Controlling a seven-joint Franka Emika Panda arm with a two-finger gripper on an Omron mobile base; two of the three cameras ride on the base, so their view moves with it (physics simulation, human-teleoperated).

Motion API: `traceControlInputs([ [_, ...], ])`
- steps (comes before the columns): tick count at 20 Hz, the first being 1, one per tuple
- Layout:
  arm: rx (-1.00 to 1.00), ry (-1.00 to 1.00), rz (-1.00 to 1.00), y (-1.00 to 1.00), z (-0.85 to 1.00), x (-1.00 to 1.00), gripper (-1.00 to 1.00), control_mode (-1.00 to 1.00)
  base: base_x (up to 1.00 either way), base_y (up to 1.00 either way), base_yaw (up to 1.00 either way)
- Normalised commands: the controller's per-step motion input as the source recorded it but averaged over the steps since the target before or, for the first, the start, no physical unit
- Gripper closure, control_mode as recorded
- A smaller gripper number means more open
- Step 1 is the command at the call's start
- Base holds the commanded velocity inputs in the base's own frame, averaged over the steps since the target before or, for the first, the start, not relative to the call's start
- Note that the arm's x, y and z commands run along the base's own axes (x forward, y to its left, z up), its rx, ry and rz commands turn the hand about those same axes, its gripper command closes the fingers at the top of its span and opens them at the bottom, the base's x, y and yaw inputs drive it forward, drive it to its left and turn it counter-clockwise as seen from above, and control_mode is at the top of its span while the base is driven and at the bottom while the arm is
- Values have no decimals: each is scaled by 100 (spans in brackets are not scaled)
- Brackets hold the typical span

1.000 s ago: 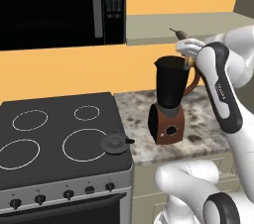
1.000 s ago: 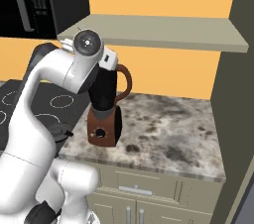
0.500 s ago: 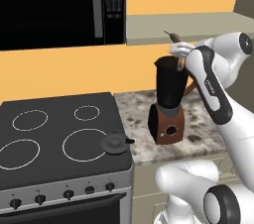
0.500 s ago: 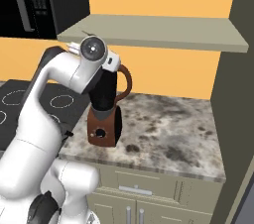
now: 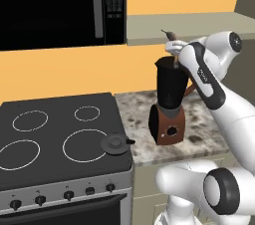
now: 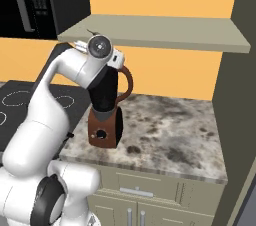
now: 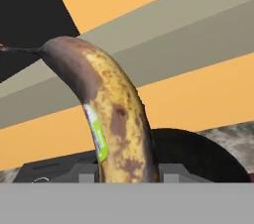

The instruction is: Open the blender lid, put the banana in the blender, close the lid, and start the blender.

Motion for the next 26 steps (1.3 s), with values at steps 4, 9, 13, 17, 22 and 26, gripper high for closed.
traceControlInputs([
  [4, 0, -4, 0, 0, -41, 33, 100, -100, 0, 0, 0],
  [9, 0, -2, 0, 0, -51, 15, 100, -100, 0, 0, 0],
  [13, 0, 0, 0, 0, -54, -6, 100, -100, 0, 0, 0],
  [17, 0, 3, 1, 0, -46, -24, 100, -100, 0, 0, 0],
  [22, 0, 13, 1, 0, -37, -1, 100, -100, 0, 0, 0],
  [26, 0, 12, 4, 10, -45, -2, 100, -100, 0, 0, 0],
])
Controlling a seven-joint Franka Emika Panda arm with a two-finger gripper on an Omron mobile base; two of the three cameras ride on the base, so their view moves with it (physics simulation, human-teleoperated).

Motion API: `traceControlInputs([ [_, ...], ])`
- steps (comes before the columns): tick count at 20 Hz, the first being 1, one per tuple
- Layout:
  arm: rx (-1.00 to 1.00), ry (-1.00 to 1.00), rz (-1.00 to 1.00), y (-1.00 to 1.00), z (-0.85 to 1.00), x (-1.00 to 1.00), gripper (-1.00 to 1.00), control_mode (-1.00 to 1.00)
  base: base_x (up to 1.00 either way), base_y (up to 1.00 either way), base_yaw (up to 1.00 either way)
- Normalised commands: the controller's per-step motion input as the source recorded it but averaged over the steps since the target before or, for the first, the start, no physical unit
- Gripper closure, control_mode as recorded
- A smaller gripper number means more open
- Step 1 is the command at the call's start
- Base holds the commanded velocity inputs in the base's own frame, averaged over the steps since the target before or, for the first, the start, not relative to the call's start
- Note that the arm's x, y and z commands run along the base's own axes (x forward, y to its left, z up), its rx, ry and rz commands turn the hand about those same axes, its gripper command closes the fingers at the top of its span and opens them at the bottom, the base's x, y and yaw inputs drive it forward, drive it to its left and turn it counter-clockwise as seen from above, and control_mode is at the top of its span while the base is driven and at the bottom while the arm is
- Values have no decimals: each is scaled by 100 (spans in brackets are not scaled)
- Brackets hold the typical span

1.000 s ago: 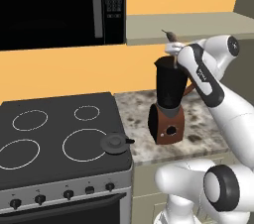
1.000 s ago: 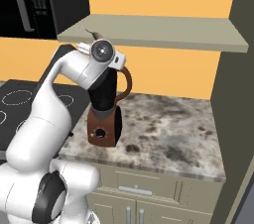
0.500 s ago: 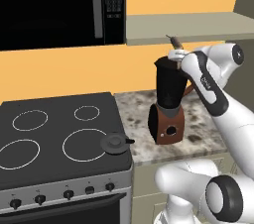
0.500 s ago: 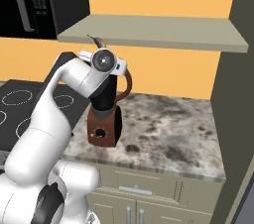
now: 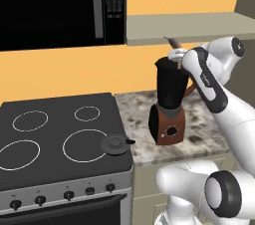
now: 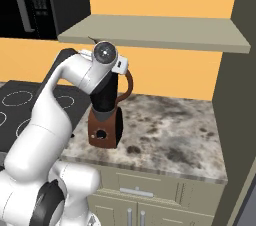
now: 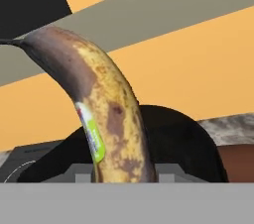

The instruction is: Open the blender lid, put the banana in the blender, close the lid, and start the blender.

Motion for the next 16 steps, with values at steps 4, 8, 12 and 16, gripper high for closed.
traceControlInputs([
  [4, 0, 7, 9, 21, -34, -11, -100, -100, 0, 0, 0],
  [8, 0, 3, 5, 3, -12, -1, -100, -100, 0, 0, 0],
  [12, 0, 2, 3, 0, 0, 0, -100, -100, 0, 0, 0],
  [16, 0, 0, 0, 0, 25, -6, -100, -100, 0, 0, 0],
])
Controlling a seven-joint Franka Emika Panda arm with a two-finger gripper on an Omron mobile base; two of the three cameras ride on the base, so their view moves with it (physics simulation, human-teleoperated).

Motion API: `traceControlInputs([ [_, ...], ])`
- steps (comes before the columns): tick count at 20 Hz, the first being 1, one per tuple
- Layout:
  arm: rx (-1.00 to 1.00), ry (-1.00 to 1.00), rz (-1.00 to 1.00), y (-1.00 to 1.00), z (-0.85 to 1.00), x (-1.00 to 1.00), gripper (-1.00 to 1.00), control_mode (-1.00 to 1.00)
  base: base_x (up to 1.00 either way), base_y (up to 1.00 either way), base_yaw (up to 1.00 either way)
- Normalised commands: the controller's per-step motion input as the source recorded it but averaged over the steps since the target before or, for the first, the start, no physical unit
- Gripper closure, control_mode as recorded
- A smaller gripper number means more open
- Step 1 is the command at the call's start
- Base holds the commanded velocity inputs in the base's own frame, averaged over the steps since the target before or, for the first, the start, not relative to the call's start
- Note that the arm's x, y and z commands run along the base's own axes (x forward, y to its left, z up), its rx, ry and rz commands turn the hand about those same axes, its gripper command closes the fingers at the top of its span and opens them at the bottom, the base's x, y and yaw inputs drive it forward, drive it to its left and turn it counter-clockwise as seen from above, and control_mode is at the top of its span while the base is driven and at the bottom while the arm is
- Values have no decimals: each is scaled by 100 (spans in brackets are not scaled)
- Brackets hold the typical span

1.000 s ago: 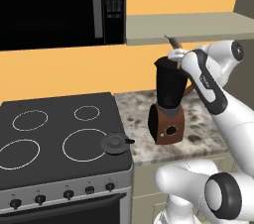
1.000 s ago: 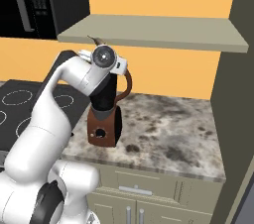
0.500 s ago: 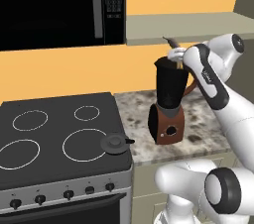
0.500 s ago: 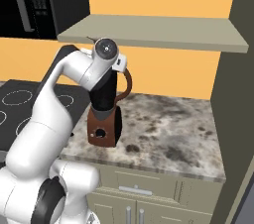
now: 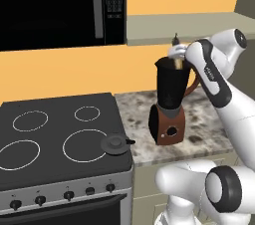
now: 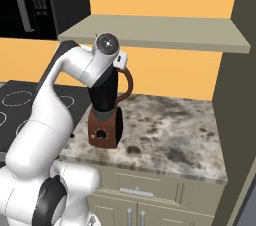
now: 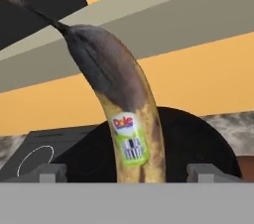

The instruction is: Open the blender lid, put the banana in the blender, close the lid, and start the blender.

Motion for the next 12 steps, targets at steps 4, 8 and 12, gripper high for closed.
traceControlInputs([
  [4, 0, -3, 0, 0, 39, -25, -100, -100, 0, 0, 0],
  [8, -1, -1, 0, 4, 17, -15, -100, -100, 0, 0, 0],
  [12, -2, 1, 0, 28, -17, 0, -100, -100, 0, 0, 0],
])
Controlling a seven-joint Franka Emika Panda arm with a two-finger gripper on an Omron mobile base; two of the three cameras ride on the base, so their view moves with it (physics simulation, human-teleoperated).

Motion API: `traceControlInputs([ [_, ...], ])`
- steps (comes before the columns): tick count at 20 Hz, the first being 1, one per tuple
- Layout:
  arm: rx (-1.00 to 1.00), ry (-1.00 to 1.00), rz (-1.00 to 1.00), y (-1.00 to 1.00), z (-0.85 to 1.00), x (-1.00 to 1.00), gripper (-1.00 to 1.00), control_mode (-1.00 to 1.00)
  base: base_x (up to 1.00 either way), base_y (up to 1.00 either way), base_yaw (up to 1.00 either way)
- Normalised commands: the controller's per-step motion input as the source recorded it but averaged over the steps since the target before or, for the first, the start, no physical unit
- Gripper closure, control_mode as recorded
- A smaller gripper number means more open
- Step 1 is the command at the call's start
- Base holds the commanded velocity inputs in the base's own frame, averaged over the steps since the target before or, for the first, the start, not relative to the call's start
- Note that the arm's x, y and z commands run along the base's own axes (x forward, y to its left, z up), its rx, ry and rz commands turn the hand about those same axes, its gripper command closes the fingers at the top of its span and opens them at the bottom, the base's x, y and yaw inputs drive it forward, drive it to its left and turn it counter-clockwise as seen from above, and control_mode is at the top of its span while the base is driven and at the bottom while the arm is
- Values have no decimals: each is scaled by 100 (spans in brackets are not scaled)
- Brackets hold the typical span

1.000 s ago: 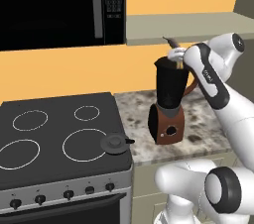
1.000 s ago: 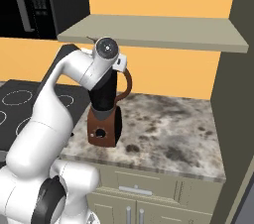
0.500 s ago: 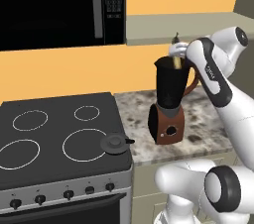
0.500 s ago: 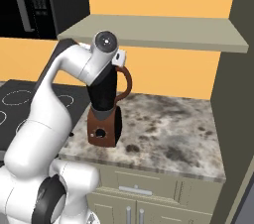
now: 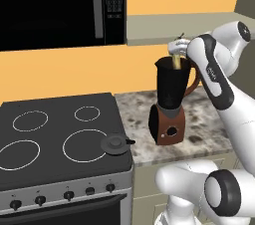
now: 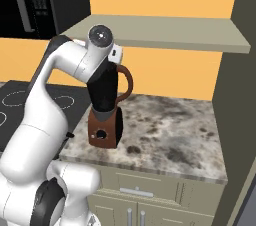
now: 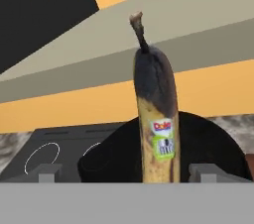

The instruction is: Open the blender lid, put the banana in the blender, close the lid, and start the blender.

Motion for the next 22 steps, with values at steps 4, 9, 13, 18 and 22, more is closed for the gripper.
traceControlInputs([
  [4, 0, 1, 0, 28, -23, 3, -100, -100, 0, 0, 0],
  [9, 0, 0, 1, 21, -11, 5, -100, -100, 0, 0, 0],
  [13, 0, 0, 3, 15, -4, 20, -100, -100, 0, 0, 0],
  [18, 3, 0, 3, 5, -9, 34, -100, -100, 0, 0, 0],
  [22, 1, -2, 1, 0, 12, 2, -100, -100, 0, 0, 0],
])
